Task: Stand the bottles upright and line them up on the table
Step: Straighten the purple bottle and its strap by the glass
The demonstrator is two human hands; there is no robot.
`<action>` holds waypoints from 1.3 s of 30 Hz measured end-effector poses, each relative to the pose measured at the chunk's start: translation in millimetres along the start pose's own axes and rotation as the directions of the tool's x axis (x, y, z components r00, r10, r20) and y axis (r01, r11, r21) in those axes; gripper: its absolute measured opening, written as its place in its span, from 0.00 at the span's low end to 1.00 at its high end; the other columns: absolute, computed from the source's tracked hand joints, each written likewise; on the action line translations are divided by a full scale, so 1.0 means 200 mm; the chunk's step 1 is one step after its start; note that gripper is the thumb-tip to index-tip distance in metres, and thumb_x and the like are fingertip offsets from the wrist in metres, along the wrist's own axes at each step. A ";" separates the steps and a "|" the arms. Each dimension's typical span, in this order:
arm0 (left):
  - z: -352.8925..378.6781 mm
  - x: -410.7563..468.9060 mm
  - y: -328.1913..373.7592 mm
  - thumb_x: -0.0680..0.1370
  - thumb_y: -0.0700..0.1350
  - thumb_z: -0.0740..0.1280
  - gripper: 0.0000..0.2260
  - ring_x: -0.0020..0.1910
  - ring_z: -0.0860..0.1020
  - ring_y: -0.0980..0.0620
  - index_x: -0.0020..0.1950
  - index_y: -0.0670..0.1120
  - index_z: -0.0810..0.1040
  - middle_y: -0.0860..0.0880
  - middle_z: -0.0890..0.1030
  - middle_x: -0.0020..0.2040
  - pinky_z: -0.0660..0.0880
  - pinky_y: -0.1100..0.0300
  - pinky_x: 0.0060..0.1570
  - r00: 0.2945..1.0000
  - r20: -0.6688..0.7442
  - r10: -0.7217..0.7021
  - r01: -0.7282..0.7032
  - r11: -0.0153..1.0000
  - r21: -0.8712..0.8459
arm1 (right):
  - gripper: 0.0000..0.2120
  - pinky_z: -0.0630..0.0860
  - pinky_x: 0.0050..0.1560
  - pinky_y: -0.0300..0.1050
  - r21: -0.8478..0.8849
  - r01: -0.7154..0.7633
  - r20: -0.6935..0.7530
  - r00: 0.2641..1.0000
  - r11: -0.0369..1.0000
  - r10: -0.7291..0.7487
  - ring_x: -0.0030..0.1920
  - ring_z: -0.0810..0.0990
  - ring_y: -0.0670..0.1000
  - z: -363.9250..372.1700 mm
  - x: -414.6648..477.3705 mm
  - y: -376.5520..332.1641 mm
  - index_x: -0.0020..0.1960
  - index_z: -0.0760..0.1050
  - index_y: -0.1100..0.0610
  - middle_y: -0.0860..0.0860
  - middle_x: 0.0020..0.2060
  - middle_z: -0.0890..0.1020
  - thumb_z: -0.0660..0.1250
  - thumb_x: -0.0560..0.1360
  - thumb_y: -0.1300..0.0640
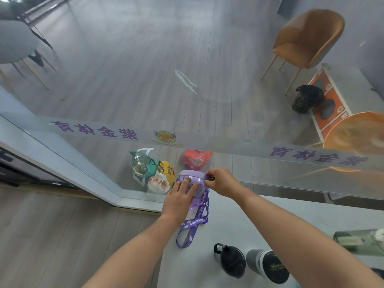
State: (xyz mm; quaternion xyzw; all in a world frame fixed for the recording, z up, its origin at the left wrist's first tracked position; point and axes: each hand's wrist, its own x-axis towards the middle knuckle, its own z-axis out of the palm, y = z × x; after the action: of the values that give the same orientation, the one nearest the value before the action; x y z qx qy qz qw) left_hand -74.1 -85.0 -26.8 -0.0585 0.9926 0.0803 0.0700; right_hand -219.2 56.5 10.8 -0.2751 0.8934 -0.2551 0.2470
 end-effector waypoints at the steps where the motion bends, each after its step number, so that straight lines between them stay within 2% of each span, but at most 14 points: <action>1: 0.00 0.00 0.00 0.61 0.41 0.82 0.40 0.57 0.76 0.38 0.69 0.51 0.67 0.41 0.75 0.66 0.80 0.49 0.47 1.000 0.000 0.005 -0.005 1.000 -0.007 | 0.07 0.73 0.39 0.39 0.012 -0.004 -0.006 1.000 1.000 0.004 0.40 0.80 0.52 0.00 0.00 0.01 0.48 0.83 0.58 0.52 0.40 0.84 0.70 0.74 0.56; 4: 0.00 0.02 0.01 0.61 0.41 0.82 0.40 0.56 0.76 0.38 0.68 0.51 0.66 0.41 0.75 0.65 0.81 0.49 0.46 1.000 -0.007 0.006 -0.006 1.000 -0.024 | 0.06 0.74 0.40 0.38 0.042 -0.013 -0.033 0.999 0.999 0.014 0.41 0.81 0.52 -0.01 0.00 0.02 0.49 0.83 0.57 0.50 0.39 0.83 0.70 0.75 0.56; 9: 0.01 0.04 0.01 0.61 0.40 0.82 0.41 0.58 0.75 0.37 0.69 0.50 0.66 0.41 0.74 0.66 0.80 0.48 0.48 1.000 -0.015 0.007 -0.008 0.999 -0.035 | 0.07 0.76 0.44 0.43 0.040 -0.005 -0.043 0.999 0.999 0.007 0.42 0.81 0.53 -0.02 0.02 0.02 0.50 0.83 0.58 0.53 0.41 0.84 0.70 0.75 0.57; 13: 0.02 0.04 0.01 0.63 0.40 0.81 0.38 0.59 0.74 0.38 0.70 0.50 0.70 0.41 0.73 0.67 0.80 0.48 0.49 1.000 -0.026 0.001 -0.002 0.999 -0.037 | 0.07 0.74 0.44 0.40 0.073 -0.022 -0.069 0.997 0.997 0.027 0.42 0.80 0.52 -0.01 0.03 0.04 0.50 0.83 0.57 0.50 0.40 0.83 0.71 0.76 0.55; 18: 0.03 0.04 0.02 0.66 0.41 0.80 0.33 0.61 0.74 0.39 0.68 0.49 0.71 0.42 0.73 0.68 0.79 0.48 0.51 0.998 -0.061 0.003 -0.006 0.999 -0.050 | 0.12 0.77 0.49 0.46 0.123 -0.187 -0.075 0.977 0.975 0.197 0.47 0.82 0.55 0.02 0.05 0.09 0.55 0.81 0.58 0.54 0.47 0.84 0.70 0.78 0.50; 23: 0.02 0.04 0.02 0.70 0.45 0.77 0.28 0.60 0.74 0.39 0.66 0.49 0.70 0.41 0.73 0.67 0.79 0.49 0.51 0.996 -0.090 -0.005 0.000 0.999 -0.052 | 0.22 0.81 0.50 0.51 0.143 -0.370 -0.056 0.923 0.918 0.381 0.43 0.85 0.57 0.06 0.06 0.10 0.45 0.82 0.61 0.57 0.39 0.86 0.64 0.80 0.42; 27: 0.01 0.02 0.03 0.75 0.45 0.71 0.25 0.66 0.68 0.39 0.71 0.50 0.67 0.43 0.66 0.73 0.74 0.48 0.60 0.997 -0.064 -0.032 0.029 0.999 -0.045 | 0.19 0.80 0.45 0.47 0.129 -0.374 -0.026 0.924 0.918 0.381 0.36 0.84 0.52 0.05 0.01 0.08 0.46 0.82 0.60 0.56 0.38 0.86 0.64 0.80 0.44; 29: -0.01 -0.02 0.04 0.74 0.45 0.73 0.24 0.63 0.71 0.40 0.68 0.49 0.71 0.43 0.71 0.69 0.76 0.48 0.57 0.995 -0.098 -0.019 0.011 0.996 -0.085 | 0.16 0.80 0.42 0.47 0.154 -0.360 -0.038 0.928 0.920 0.370 0.33 0.82 0.51 0.03 -0.05 0.08 0.46 0.82 0.62 0.59 0.39 0.86 0.64 0.81 0.50; 31: -0.03 -0.07 0.06 0.72 0.44 0.74 0.21 0.57 0.75 0.42 0.64 0.47 0.76 0.45 0.77 0.62 0.78 0.49 0.52 0.987 -0.157 0.043 -0.065 0.988 -0.138 | 0.15 0.77 0.33 0.41 0.138 -0.352 -0.033 0.933 0.926 0.359 0.29 0.80 0.49 0.00 -0.13 0.09 0.45 0.81 0.66 0.62 0.40 0.85 0.62 0.80 0.56; 34: -0.05 -0.15 0.09 0.77 0.43 0.69 0.11 0.50 0.78 0.46 0.59 0.46 0.77 0.48 0.82 0.53 0.76 0.54 0.48 0.979 -0.129 0.159 -0.182 0.963 -0.197 | 0.13 0.70 0.23 0.33 0.140 -0.367 0.018 0.929 0.919 0.369 0.29 0.77 0.49 -0.05 -0.31 0.10 0.45 0.79 0.68 0.61 0.41 0.85 0.59 0.79 0.61; 36: -0.06 -0.20 0.14 0.81 0.44 0.64 0.07 0.46 0.79 0.45 0.57 0.45 0.77 0.46 0.82 0.48 0.75 0.54 0.45 0.974 -0.065 0.217 -0.226 0.947 -0.227 | 0.13 0.72 0.27 0.36 0.129 -0.365 0.052 0.931 0.922 0.361 0.30 0.78 0.50 -0.07 -0.45 0.10 0.47 0.80 0.66 0.57 0.44 0.86 0.59 0.78 0.60; 39: -0.05 -0.29 0.21 0.83 0.46 0.60 0.07 0.43 0.80 0.45 0.57 0.47 0.75 0.46 0.82 0.46 0.77 0.51 0.44 0.943 0.008 0.333 -0.327 0.930 -0.170 | 0.13 0.79 0.39 0.43 0.053 -0.369 0.106 0.926 0.928 0.362 0.34 0.81 0.49 -0.06 -0.66 0.10 0.53 0.82 0.59 0.53 0.47 0.85 0.59 0.78 0.57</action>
State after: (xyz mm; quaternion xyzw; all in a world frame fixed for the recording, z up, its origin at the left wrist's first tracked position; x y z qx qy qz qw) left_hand -24.7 -39.0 -2.7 0.1049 0.9767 0.1745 0.0684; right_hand -137.6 155.6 47.7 -0.1064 0.9067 -0.2232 0.3417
